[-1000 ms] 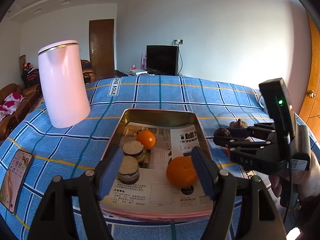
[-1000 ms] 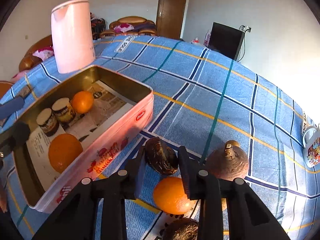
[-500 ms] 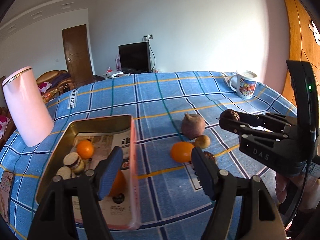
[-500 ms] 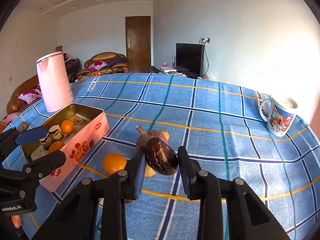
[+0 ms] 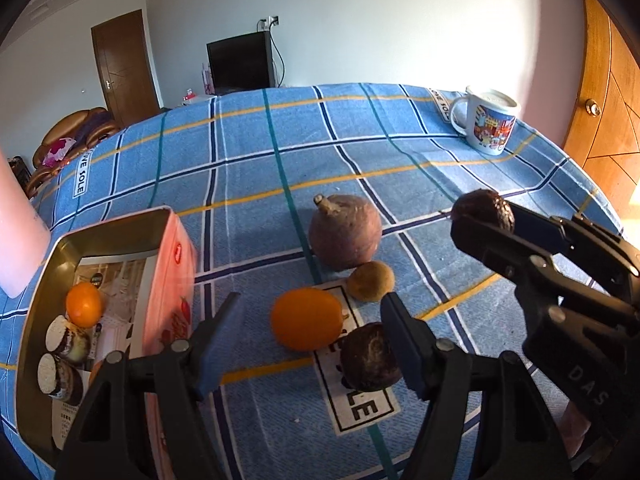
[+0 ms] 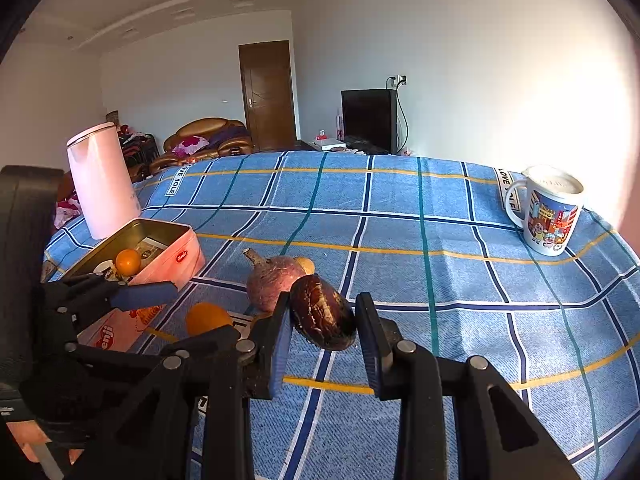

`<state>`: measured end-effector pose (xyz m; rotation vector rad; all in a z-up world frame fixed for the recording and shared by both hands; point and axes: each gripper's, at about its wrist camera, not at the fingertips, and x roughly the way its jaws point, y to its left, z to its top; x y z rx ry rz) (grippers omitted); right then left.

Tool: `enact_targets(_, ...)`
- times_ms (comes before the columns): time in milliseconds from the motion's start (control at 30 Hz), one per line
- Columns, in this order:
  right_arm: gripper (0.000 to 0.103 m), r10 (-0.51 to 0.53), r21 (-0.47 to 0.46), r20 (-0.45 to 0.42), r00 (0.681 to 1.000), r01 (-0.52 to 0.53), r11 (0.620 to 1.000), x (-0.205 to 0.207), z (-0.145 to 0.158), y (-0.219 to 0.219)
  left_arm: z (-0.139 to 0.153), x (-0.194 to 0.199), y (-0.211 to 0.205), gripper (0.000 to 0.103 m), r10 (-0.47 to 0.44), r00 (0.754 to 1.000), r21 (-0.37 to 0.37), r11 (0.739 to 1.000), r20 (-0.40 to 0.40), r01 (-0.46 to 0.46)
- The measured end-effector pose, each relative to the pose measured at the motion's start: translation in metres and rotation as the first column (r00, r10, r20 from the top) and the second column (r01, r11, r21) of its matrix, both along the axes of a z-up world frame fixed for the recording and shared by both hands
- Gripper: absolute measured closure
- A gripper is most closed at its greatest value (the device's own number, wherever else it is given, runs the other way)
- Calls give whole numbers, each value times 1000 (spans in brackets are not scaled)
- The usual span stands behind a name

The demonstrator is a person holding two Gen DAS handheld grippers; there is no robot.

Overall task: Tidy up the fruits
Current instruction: 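Grasp the dark mangosteen with the right tool while the left tool grasps an orange, then carry the orange into the tin with the left tool while the right tool lowers the mangosteen there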

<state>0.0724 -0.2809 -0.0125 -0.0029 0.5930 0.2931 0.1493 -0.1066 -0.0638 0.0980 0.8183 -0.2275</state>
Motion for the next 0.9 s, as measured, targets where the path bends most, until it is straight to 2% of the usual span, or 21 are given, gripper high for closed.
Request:
enact_targets(233, 69, 5, 13, -24, 1000, -5, 1000, 5, -3, -2, -7, 13, 4, 40, -12, 996, -105, 994, -85, 3)
enact_targets(267, 69, 2, 16, -27, 1000, -2, 1000, 5, -3, -3, -8, 13, 7, 48, -6, 996, -129, 992, -90, -6)
enact_targets(300, 69, 3, 22, -31, 1000, -3, 1000, 6, -4, -4, -8, 14, 10, 50, 1, 996, -139, 990, -90, -13)
enact_targets(367, 69, 4, 24, -35, 999, -3, 1000, 6, -4, -4, -8, 13, 12, 62, 8, 996, -126, 992, -90, -19)
enact_targets(533, 70, -1, 26, -18, 1000, 1, 1000, 3, -2, -5, -8, 6, 21, 63, 8, 997, -163, 986, -79, -21)
enact_targets(667, 70, -8, 41, -3, 1000, 8, 999, 0, -1, -8, -2, -4, 23, 63, 10, 999, -173, 985, -34, -16)
enact_targets(900, 70, -6, 53, 50, 999, 3, 999, -8, 4, -10, 13, -24, 22, 63, 18, 997, -147, 989, 81, -6)
